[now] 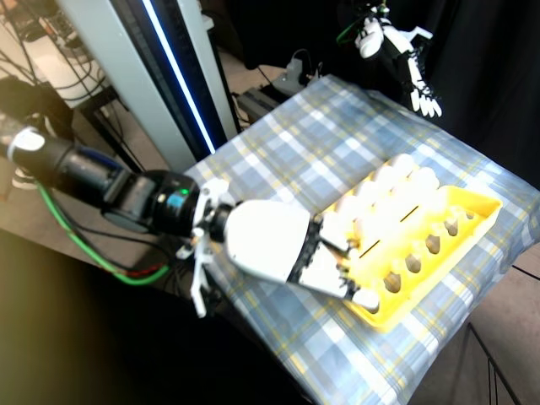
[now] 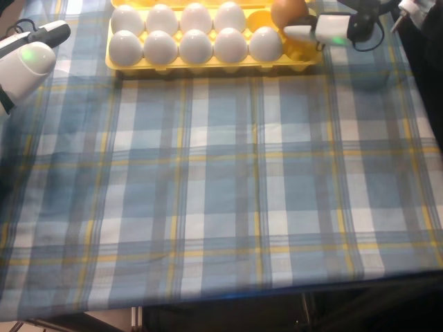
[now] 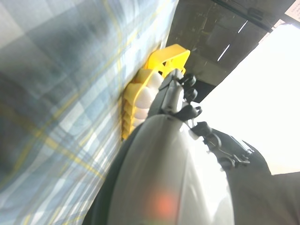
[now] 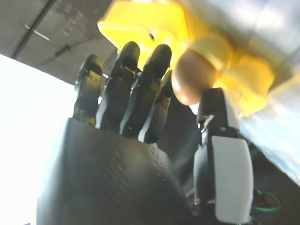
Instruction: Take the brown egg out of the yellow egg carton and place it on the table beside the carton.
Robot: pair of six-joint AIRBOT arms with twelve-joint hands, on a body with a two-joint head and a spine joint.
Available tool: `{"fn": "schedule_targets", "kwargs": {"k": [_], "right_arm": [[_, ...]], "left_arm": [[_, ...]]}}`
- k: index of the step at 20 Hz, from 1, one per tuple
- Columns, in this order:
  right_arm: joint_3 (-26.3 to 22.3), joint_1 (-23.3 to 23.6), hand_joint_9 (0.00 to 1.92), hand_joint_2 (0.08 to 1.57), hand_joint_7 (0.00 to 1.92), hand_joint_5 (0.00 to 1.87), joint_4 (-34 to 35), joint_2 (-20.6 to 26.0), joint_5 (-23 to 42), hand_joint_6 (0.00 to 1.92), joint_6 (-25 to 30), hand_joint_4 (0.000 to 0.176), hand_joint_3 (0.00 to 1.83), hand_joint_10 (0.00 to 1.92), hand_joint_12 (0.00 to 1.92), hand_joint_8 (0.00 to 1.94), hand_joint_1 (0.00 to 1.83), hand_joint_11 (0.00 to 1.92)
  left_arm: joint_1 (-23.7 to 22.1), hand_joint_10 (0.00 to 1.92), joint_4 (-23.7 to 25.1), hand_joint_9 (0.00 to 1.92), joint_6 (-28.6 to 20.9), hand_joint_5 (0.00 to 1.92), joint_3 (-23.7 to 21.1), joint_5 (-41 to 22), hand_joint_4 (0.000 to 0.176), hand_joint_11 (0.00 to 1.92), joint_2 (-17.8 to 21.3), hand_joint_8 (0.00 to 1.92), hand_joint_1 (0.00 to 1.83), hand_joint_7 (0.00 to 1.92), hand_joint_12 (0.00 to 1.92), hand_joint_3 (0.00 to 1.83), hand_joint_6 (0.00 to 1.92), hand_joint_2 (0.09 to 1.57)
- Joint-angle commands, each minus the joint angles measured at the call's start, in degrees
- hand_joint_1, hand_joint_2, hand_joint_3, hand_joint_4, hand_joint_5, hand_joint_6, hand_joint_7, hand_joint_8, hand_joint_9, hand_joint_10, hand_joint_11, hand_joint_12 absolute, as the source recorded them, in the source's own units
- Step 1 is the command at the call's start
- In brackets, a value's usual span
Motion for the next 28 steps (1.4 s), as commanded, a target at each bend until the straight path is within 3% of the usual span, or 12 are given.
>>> {"fn": "schedule_targets", "kwargs": {"k": [1, 11, 12, 14, 17, 18, 21, 22, 23, 26, 27, 28], "right_arm": [[-0.3, 1.0, 0.56, 1.19, 0.89, 0.87, -0.1, 0.7, 7.3, 0.03, 0.0, 0.000, 0.00, 0.00, 0.01, 0.00, 0.78, 0.09], [-6.9, 1.9, 0.56, 1.21, 0.92, 0.90, -3.7, 5.7, 9.6, 0.01, 0.0, 0.000, 0.00, 0.00, 0.02, 0.01, 0.76, 0.11], [-8.6, 1.9, 0.57, 1.20, 0.94, 0.79, -4.5, 6.6, 10.4, 1.22, 0.0, 0.135, 0.02, 0.00, 0.02, 0.00, 0.93, 0.13], [-10.3, 1.9, 0.57, 1.22, 0.94, 0.77, -5.3, 7.6, 11.2, 1.29, 0.0, 0.168, 0.01, 0.00, 0.02, 0.00, 0.91, 0.13], [-13.2, 1.9, 0.58, 1.22, 0.90, 0.76, -7.0, 9.4, 13.0, 1.31, 0.0, 0.176, 0.00, 0.01, 0.03, 0.00, 0.91, 0.14], [-14.3, 1.9, 0.58, 1.20, 0.84, 0.75, -7.7, 10.2, 13.8, 0.52, 0.0, 0.000, 0.00, 0.01, 0.03, 0.00, 0.80, 0.15], [-16.9, 0.9, 0.61, 1.19, 0.94, 0.88, -8.9, 11.7, 15.5, 0.02, 0.0, 0.000, 0.00, 0.00, 0.03, 0.01, 0.78, 0.18], [-17.6, 0.3, 0.63, 1.17, 0.98, 0.86, -9.4, 11.9, 15.8, 0.93, 0.0, 0.130, 0.01, 0.00, 0.02, 0.00, 0.92, 0.19], [-18.3, -0.3, 0.63, 1.19, 0.99, 0.81, -9.8, 12.1, 16.0, 1.19, 0.0, 0.167, 0.01, 0.00, 0.02, 0.00, 0.93, 0.19], [-19.9, -2.2, 0.61, 1.19, 0.99, 0.81, -10.1, 12.7, 17.3, 1.23, 0.3, 0.176, 0.00, 0.00, 0.01, 0.00, 0.94, 0.18], [-20.4, -3.0, 0.60, 1.16, 0.95, 0.78, -10.2, 13.0, 18.2, 0.48, 0.9, 0.013, 0.00, 0.01, 0.01, 0.00, 0.84, 0.17], [-21.0, -3.8, 0.60, 1.15, 0.93, 0.83, -10.2, 13.3, 19.2, 0.16, 1.3, 0.000, 0.00, 0.01, 0.00, 0.01, 0.83, 0.16]], "left_arm": [[-0.5, 0.00, 0.5, 0.14, -0.5, 0.38, 0.3, -6.5, 0.013, 0.00, -0.2, 0.00, 0.00, 0.26, 0.00, 0.00, 0.01, 1.04], [-0.8, 0.00, 0.6, 0.14, -0.5, 0.37, 0.4, -6.0, 0.022, 0.00, -0.1, 0.00, 0.00, 0.25, 0.00, 0.00, 0.00, 1.04], [-1.0, 0.00, 1.1, 0.14, -0.5, 0.38, 0.5, -5.5, 0.018, 0.00, 0.1, 0.00, 0.00, 0.26, 0.00, 0.00, 0.00, 1.03], [-1.5, 0.00, 1.4, 0.14, -0.5, 0.38, 0.6, -4.8, 0.013, 0.00, 0.2, 0.00, 0.00, 0.26, 0.00, 0.00, 0.00, 1.03], [-1.6, 0.00, 1.5, 0.15, -0.5, 0.39, 0.6, -4.8, 0.012, 0.00, 0.3, 0.00, 0.00, 0.26, 0.00, 0.00, 0.01, 1.03], [-1.6, 0.00, 1.5, 0.15, -0.5, 0.38, 0.6, -4.9, 0.019, 0.00, 0.3, 0.00, 0.00, 0.26, 0.00, 0.00, 0.00, 1.03], [-1.6, 0.00, 1.5, 0.15, -0.5, 0.39, 0.6, -4.9, 0.023, 0.00, 0.3, 0.00, 0.00, 0.26, 0.00, 0.00, 0.00, 1.02], [-1.6, 0.00, 1.5, 0.14, -0.5, 0.38, 0.6, -5.0, 0.025, 0.00, 0.3, 0.00, 0.00, 0.27, 0.00, 0.00, 0.00, 1.02], [-1.6, 0.00, 1.5, 0.14, -0.5, 0.39, 0.6, -4.9, 0.014, 0.00, 0.3, 0.00, 0.00, 0.27, 0.00, 0.00, 0.00, 1.02], [-1.6, 0.00, 1.5, 0.14, -0.5, 0.38, 0.6, -5.0, 0.020, 0.00, 0.4, 0.00, 0.00, 0.27, 0.00, 0.00, 0.00, 1.02], [-1.7, 0.00, 1.5, 0.13, -0.5, 0.38, 0.6, -4.9, 0.017, 0.00, 0.4, 0.00, 0.00, 0.26, 0.00, 0.00, 0.00, 1.02], [-1.7, 0.00, 1.5, 0.13, -0.5, 0.38, 0.6, -4.9, 0.021, 0.00, 0.4, 0.00, 0.00, 0.26, 0.00, 0.00, 0.00, 1.02]]}}
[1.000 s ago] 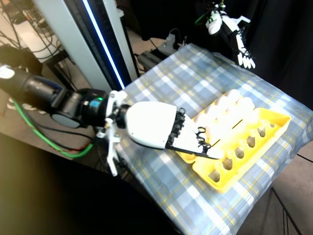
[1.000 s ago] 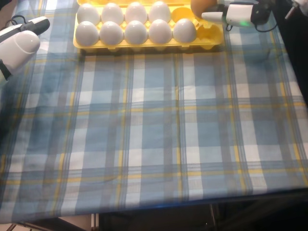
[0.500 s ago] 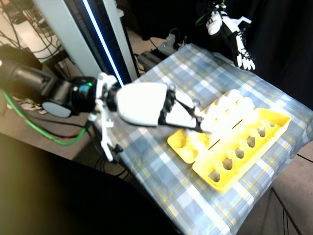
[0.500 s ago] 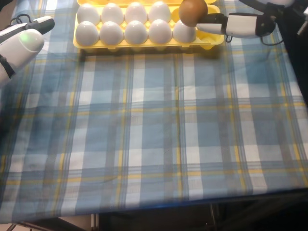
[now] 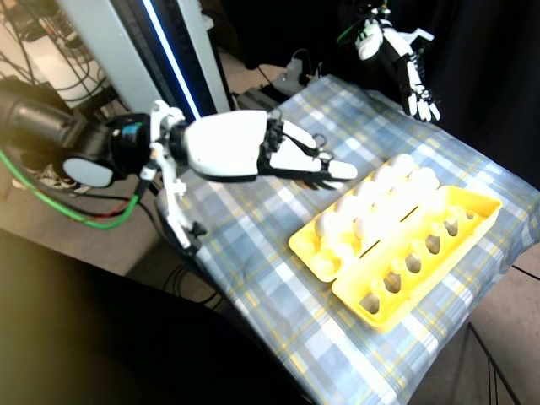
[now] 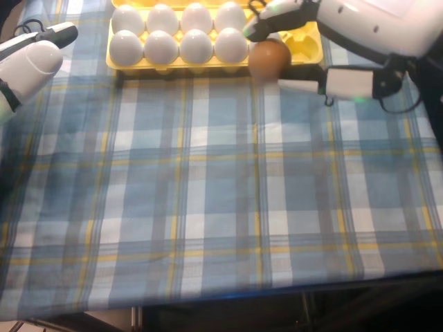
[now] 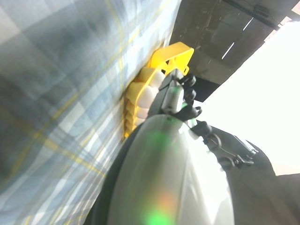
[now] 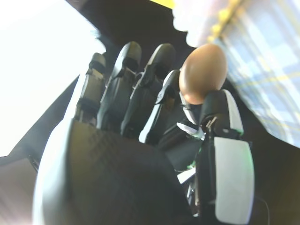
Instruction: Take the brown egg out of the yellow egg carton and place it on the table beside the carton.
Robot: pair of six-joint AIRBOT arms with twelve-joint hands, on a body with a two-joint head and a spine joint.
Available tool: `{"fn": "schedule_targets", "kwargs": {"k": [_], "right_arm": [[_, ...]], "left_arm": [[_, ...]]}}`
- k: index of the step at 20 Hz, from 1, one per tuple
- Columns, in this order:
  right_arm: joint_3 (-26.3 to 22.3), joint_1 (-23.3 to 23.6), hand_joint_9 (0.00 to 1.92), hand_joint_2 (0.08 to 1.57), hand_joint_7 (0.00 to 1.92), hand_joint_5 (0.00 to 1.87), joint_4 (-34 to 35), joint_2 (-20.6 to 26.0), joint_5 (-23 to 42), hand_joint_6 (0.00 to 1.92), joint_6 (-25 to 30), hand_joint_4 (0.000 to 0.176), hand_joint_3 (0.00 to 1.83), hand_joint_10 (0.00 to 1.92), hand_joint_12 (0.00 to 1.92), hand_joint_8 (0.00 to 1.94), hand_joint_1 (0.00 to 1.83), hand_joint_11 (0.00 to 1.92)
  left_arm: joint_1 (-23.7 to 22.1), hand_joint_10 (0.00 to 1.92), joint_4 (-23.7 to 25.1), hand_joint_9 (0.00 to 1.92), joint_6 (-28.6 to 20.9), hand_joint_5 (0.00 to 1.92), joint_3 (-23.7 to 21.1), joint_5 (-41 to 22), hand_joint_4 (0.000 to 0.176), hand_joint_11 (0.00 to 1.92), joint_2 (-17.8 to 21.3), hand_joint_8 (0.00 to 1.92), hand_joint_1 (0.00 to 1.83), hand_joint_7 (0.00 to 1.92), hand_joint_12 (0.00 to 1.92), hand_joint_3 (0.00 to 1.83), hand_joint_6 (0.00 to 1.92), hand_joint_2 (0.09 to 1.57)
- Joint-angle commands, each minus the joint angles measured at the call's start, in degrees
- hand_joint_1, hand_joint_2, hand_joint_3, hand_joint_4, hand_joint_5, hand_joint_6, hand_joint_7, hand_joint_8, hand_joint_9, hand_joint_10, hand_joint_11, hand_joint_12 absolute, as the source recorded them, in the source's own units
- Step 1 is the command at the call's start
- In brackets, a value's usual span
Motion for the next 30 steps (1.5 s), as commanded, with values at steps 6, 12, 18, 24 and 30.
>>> {"fn": "schedule_targets", "kwargs": {"k": [6, 12, 18, 24, 30], "right_arm": [[-0.3, -1.9, 0.57, 1.18, 0.97, 0.87, 0.9, -0.7, 9.2, 0.01, 0.2, 0.000, 0.00, 0.00, 0.00, 0.00, 0.75, 0.10], [-0.3, -3.1, 0.53, 1.20, 0.90, 0.83, 1.3, -1.4, 9.2, 0.00, 0.2, 0.000, 0.01, 0.00, 0.00, 0.00, 0.65, 0.07], [0.0, -3.1, 0.53, 1.19, 0.86, 0.76, 2.1, -0.6, 11.0, 0.00, 0.1, 0.000, 0.00, 0.00, 0.00, 0.00, 0.64, 0.06], [-2.8, -4.8, 0.32, 1.17, 0.45, 0.41, 9.3, 4.0, 18.2, 0.00, -6.7, 0.000, 0.00, 0.00, 0.02, 0.00, 0.04, 0.13], [-6.8, -17.7, 0.06, 0.93, 0.11, 0.11, 19.5, 6.5, 34.1, 0.00, -7.4, 0.000, 0.00, 0.00, 0.00, 0.00, 0.00, 0.00]], "left_arm": [[-0.5, 0.00, 0.4, 0.14, -0.5, 0.39, 0.0, -7.3, 0.022, 0.00, 0.3, 0.00, 0.00, 0.27, 0.00, 0.00, 0.00, 1.02], [-0.5, 0.00, 0.3, 0.13, -0.5, 0.38, 0.0, -7.4, 0.026, 0.00, 0.2, 0.01, 0.00, 0.27, 0.00, 0.00, 0.00, 1.02], [-0.5, 0.00, 0.3, 0.13, -0.5, 0.38, 0.0, -7.5, 0.025, 0.00, 0.2, 0.00, 0.00, 0.26, 0.00, 0.00, 0.00, 1.02], [-0.5, 0.00, 0.3, 0.13, -0.5, 0.37, -0.1, -7.6, 0.028, 0.00, 0.5, 0.00, 0.00, 0.25, 0.00, 0.00, 0.00, 1.01], [-0.5, 0.00, -0.3, 0.14, -0.5, 0.37, 0.9, -9.3, 0.025, 0.00, -0.8, 0.00, 0.00, 0.26, 0.00, 0.00, 0.00, 1.02]]}}
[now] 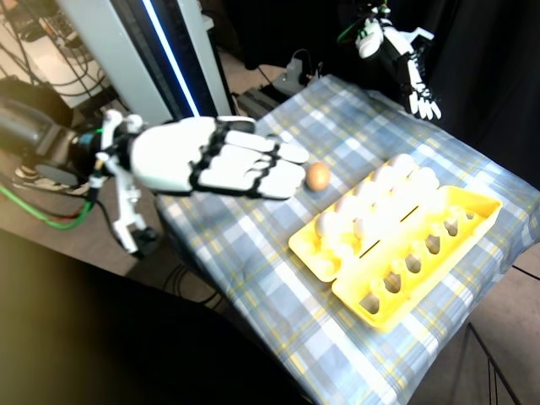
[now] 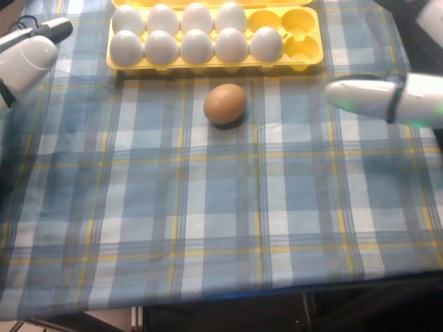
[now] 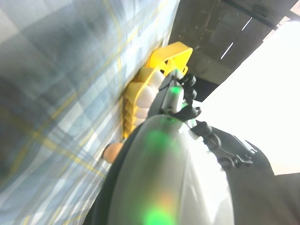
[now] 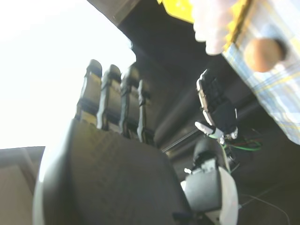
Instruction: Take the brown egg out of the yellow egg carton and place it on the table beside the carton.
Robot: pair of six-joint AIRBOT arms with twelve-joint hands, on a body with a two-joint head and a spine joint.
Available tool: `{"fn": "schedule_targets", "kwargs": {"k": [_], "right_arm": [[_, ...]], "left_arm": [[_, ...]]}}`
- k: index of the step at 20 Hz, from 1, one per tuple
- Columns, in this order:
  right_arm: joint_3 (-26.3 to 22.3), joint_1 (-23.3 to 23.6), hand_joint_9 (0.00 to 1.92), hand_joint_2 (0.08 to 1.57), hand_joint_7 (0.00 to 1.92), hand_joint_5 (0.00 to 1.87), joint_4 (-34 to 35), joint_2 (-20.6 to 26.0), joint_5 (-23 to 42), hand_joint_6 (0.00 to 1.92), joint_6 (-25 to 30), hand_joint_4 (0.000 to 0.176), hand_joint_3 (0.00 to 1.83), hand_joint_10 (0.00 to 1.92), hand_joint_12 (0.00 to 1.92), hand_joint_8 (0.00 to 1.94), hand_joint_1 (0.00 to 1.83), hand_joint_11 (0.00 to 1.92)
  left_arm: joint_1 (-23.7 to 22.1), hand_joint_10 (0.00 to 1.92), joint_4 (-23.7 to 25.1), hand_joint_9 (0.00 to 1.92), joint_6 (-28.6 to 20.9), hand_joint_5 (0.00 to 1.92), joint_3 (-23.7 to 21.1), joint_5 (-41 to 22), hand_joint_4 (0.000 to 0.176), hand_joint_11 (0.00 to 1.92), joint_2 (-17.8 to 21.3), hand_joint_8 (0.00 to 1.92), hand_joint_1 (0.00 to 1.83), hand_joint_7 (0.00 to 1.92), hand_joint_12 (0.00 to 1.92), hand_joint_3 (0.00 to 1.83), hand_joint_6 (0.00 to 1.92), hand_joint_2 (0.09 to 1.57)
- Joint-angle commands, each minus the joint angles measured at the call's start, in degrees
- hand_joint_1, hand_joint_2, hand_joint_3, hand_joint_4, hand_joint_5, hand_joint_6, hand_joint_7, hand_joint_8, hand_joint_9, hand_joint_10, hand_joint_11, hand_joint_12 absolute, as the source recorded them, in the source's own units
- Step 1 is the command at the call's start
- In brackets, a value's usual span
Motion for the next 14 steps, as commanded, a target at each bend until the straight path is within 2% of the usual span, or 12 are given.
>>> {"fn": "schedule_targets", "kwargs": {"k": [1, 2, 3, 4, 5, 7, 12, 14], "right_arm": [[-1.0, -1.2, 0.04, 0.90, 0.09, 0.09, 1.1, 0.6, 13.3, 0.00, -0.9, 0.000, 0.00, 0.00, 0.00, 0.00, 0.00, 0.00], [-3.5, -4.0, 0.02, 0.89, 0.07, 0.06, 3.2, 1.6, 18.0, 0.00, -4.5, 0.000, 0.00, 0.00, 0.00, 0.00, 0.00, 0.00], [-6.0, -5.3, 0.02, 0.91, 0.08, 0.06, 4.7, 2.5, 21.1, 0.00, -9.2, 0.000, 0.00, 0.00, 0.00, 0.01, 0.00, 0.00], [-8.8, -6.9, 0.01, 0.92, 0.09, 0.06, 5.9, 3.4, 24.8, 0.00, -15.4, 0.000, 0.00, 0.00, 0.00, 0.01, 0.00, 0.00], [-10.1, -7.7, 0.00, 0.92, 0.08, 0.05, 6.2, 3.6, 26.5, 0.00, -19.0, 0.000, 0.00, 0.00, 0.00, 0.00, 0.00, 0.00], [-10.1, -8.0, 0.00, 0.92, 0.08, 0.06, 6.2, 3.6, 26.7, 0.00, -19.8, 0.005, 0.00, 0.00, 0.00, 0.00, 0.00, 0.00], [-8.9, -8.2, 0.00, 0.93, 0.08, 0.08, 6.9, 3.0, 26.5, 0.01, -18.3, 0.000, 0.00, 0.00, 0.00, 0.00, 0.00, 0.00], [-8.9, -8.3, 0.00, 0.91, 0.08, 0.08, 7.1, 2.9, 26.5, 0.01, -18.2, 0.027, 0.00, 0.00, 0.00, 0.00, 0.00, 0.00]], "left_arm": [[-0.7, 0.00, 0.6, 0.14, -0.7, 0.37, 0.5, -7.9, 0.026, 0.00, -0.6, 0.00, 0.00, 0.26, 0.00, 0.00, 0.00, 1.02], [-1.6, 0.00, 0.9, 0.13, -1.0, 0.37, 1.0, -7.8, 0.024, 0.00, -1.1, 0.00, 0.00, 0.25, 0.00, 0.00, 0.00, 1.01], [-2.2, 0.00, 1.2, 0.13, -1.1, 0.37, 1.4, -7.5, 0.030, 0.00, -1.3, 0.00, 0.00, 0.25, 0.00, 0.00, 0.00, 1.01], [-2.7, 0.00, 1.5, 0.14, -1.1, 0.37, 1.7, -7.0, 0.029, 0.00, -1.4, 0.00, 0.00, 0.25, 0.00, 0.00, 0.00, 1.01], [-2.9, 0.01, 1.8, 0.14, -1.1, 0.38, 1.7, -6.4, 0.031, 0.00, -1.4, 0.00, 0.00, 0.25, 0.00, 0.00, 0.00, 1.00], [-2.9, 0.00, 1.8, 0.13, -1.1, 0.37, 1.7, -6.1, 0.048, 0.00, -1.4, 0.00, 0.00, 0.25, 0.00, 0.00, 0.00, 1.00], [-2.9, 0.00, 1.9, 0.11, -1.1, 0.37, 1.7, -5.3, 0.037, 0.00, -1.5, 0.00, 0.00, 0.25, 0.00, 0.00, 0.00, 1.00], [-2.7, 0.00, 1.9, 0.11, -1.1, 0.37, 1.7, -5.3, 0.036, 0.00, -1.5, 0.00, 0.00, 0.26, 0.00, 0.00, 0.00, 0.99]]}}
